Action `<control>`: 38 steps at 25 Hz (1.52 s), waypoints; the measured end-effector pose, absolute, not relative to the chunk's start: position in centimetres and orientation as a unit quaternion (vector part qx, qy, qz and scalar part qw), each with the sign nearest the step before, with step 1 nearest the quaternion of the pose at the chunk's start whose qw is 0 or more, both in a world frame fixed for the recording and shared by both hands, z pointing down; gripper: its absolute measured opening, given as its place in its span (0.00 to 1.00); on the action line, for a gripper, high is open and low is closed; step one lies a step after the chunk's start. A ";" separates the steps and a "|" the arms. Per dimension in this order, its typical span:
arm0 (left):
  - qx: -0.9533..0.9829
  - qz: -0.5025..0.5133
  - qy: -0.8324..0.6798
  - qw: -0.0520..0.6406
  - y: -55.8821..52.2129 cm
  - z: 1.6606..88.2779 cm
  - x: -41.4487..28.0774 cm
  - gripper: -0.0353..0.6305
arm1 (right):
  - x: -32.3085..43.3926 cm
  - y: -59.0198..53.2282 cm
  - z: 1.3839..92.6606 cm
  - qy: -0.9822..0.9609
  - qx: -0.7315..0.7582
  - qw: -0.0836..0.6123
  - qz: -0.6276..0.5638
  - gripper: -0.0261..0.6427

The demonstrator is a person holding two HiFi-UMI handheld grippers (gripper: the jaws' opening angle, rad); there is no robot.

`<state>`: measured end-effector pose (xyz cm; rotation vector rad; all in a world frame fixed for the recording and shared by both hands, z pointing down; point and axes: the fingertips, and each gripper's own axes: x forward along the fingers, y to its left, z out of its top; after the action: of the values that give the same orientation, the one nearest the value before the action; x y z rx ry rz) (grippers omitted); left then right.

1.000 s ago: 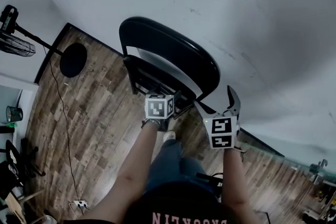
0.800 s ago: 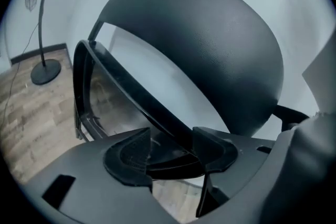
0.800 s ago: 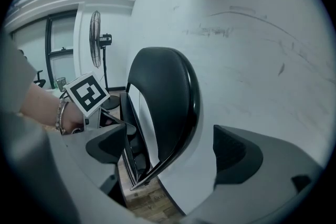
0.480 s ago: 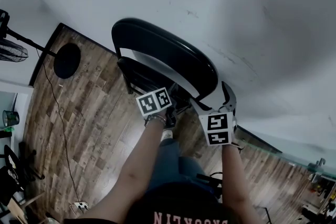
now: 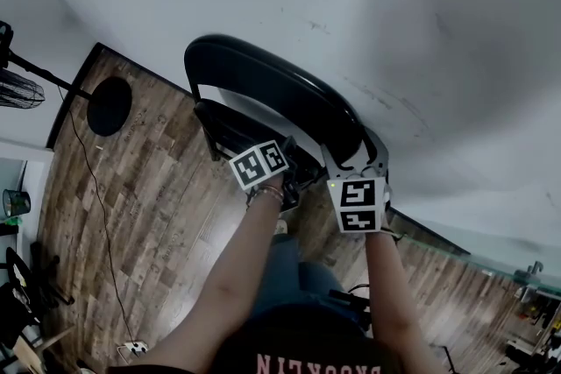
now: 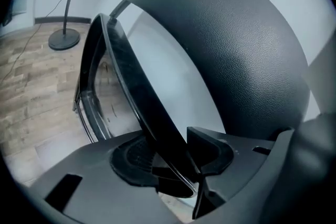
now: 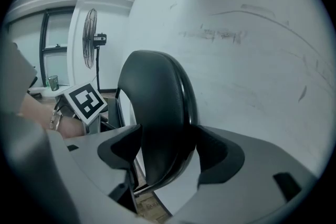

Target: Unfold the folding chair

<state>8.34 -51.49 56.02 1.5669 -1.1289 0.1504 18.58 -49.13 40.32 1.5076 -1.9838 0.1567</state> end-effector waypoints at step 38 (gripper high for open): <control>0.646 0.012 -0.534 0.545 -43.4 54.7 3.2 0.32 | 14.9 -40.6 37.3 -0.789 0.541 0.289 0.024 0.31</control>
<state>3.22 -43.38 54.70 1.5335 -1.2671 0.0277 14.88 -40.56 37.33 1.4449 -2.1072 0.0638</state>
